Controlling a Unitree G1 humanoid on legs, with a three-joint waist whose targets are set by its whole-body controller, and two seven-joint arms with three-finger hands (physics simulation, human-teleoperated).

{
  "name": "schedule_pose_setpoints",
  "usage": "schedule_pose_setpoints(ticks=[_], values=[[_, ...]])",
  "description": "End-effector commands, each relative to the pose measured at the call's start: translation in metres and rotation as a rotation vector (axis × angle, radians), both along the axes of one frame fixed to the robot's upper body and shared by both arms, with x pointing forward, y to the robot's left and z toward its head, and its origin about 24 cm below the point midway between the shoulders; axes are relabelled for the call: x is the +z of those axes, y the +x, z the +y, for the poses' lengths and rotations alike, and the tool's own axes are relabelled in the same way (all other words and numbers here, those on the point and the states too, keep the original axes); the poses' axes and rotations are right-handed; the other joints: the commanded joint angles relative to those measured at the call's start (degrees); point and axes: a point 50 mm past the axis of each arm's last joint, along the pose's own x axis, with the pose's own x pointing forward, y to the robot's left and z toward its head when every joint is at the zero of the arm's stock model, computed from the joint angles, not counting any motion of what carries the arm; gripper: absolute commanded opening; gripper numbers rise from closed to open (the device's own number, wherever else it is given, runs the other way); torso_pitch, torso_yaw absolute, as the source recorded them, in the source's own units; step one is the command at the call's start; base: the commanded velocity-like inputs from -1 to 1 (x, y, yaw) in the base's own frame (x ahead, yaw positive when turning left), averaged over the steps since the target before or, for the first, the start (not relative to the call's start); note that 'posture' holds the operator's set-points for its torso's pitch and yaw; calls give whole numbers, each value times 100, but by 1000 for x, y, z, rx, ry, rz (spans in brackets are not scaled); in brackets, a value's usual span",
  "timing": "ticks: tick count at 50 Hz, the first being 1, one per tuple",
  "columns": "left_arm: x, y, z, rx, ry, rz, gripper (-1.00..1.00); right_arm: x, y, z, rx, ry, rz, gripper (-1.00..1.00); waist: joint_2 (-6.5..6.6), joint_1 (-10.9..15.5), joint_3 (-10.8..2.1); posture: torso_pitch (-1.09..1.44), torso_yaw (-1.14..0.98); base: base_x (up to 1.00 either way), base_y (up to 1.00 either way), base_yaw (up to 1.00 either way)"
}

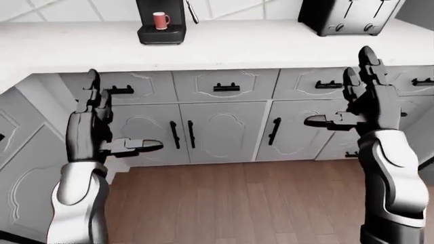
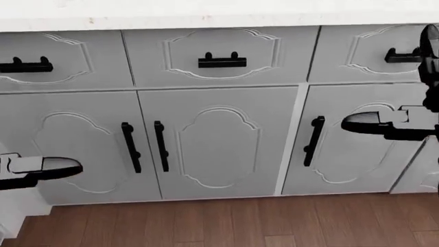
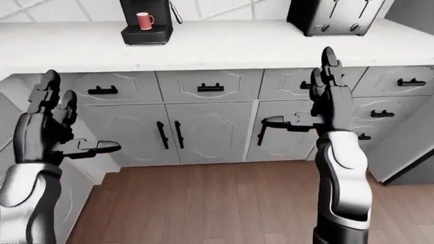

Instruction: Pick the mug from under the coffee machine dispenser and place it on the counter.

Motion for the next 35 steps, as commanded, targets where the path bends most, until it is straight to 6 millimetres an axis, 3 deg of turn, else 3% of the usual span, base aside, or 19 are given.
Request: schedule_pose_setpoints(ticks=[1,11,12,14,15,21,25,27,28,29,32,35], values=[[18,-3,1,1,15,-64,100,17,-2,0,3,-13,-82,100,-2,-4,-90,0,0,0,0,0],[39,-9,10,33,32,-104,100,28,-1,-10,-28,-23,-101,100,-1,-4,-31,0,0,0,0,0],[41,-10,10,34,32,-108,100,29,-2,-10,-27,-25,-104,100,29,-9,-150,0,0,9,0,0],[42,-10,12,38,32,-109,100,32,-2,-10,-30,-30,-111,100,46,-12,47,0,0,18,0,0],[42,-11,12,39,33,-111,100,34,-3,-11,-31,-33,-114,100,42,-13,77,0,0,17,0,0],[46,-12,15,51,34,-118,100,40,-4,-14,-40,-45,-126,100,-30,-25,118,0,0,20,0,0],[46,-13,15,51,33,-118,100,43,-5,-15,-45,-54,-127,100,91,-34,96,0,0,22,0,0],[47,-13,15,50,32,-118,100,43,-5,-14,-40,-48,-124,100,291,-42,92,0,0,22,0,0],[47,-13,15,52,33,-116,100,43,-6,-14,-38,-49,-126,100,454,-48,54,0,0,23,0,0],[47,-13,16,54,32,-116,100,43,-6,-14,-37,-47,-125,100,296,6,93,0,0,23,0,0],[48,-13,16,54,32,-117,100,45,-6,-14,-33,-50,-127,100,355,-8,60,0,0,22,0,0],[50,-13,16,55,31,-119,100,45,-6,-13,-30,-50,-127,100,232,9,37,0,0,23,0,0]])
